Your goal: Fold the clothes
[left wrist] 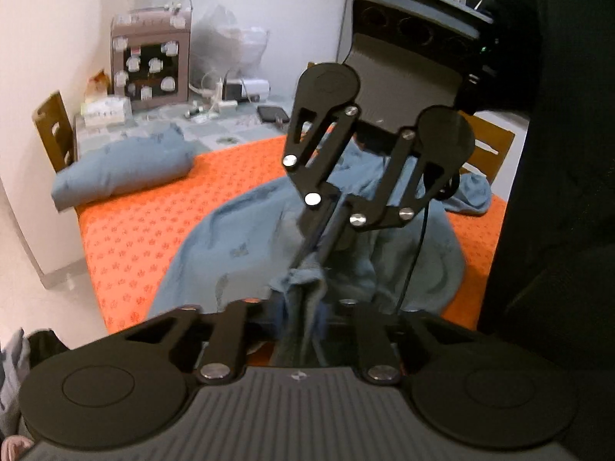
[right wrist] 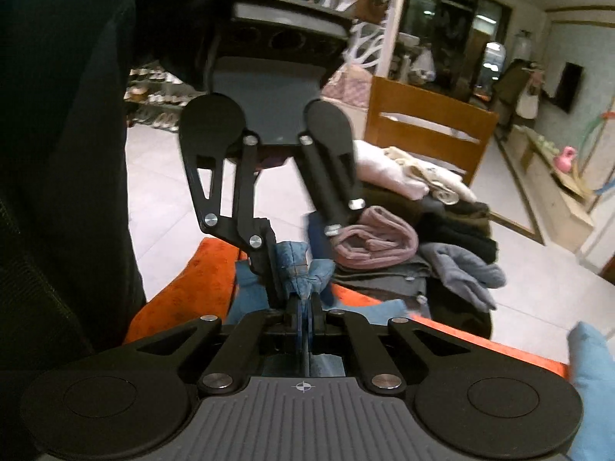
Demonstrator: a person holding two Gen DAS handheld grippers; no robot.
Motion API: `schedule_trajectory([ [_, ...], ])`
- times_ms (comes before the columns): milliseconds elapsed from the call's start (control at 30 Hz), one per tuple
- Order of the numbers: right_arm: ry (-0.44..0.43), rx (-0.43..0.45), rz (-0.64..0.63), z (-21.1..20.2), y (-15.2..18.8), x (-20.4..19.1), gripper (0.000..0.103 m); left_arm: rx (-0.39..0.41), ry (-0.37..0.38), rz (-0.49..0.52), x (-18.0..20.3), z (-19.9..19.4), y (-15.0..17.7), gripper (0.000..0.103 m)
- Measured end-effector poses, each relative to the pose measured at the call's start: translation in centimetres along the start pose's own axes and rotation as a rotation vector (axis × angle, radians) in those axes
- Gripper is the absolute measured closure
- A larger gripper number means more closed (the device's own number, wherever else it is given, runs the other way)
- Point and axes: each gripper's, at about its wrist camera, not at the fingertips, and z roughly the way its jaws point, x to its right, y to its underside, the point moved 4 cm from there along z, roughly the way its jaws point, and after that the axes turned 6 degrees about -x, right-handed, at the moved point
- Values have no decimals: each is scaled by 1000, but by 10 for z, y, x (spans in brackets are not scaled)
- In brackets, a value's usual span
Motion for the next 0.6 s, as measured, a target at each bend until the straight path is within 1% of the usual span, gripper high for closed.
schedule_trajectory([
  [67, 37, -1, 60, -6, 2, 4, 96, 17, -42, -10, 0, -1, -1, 100],
  [100, 57, -1, 92, -9, 3, 6, 96, 23, -64, -28, -3, -2, -1, 100],
  [133, 75, -1, 126, -14, 6, 6, 90, 27, -87, -61, -8, -4, -1, 100],
  [200, 121, -10, 204, -28, 17, 6, 88, 42, -130, -137, -20, -8, 2, 100],
  [300, 211, -54, 339, -51, 43, 2, 88, 75, -180, -249, -39, -14, 3, 100],
  [400, 296, -123, 470, -72, 76, -6, 88, 98, -224, -347, -55, -19, 5, 100],
  [500, 376, -190, 575, -90, 106, -16, 88, 92, -274, -388, -61, -23, 7, 100],
  [600, 432, -235, 646, -106, 130, -26, 88, 85, -307, -416, -63, -24, 8, 100],
])
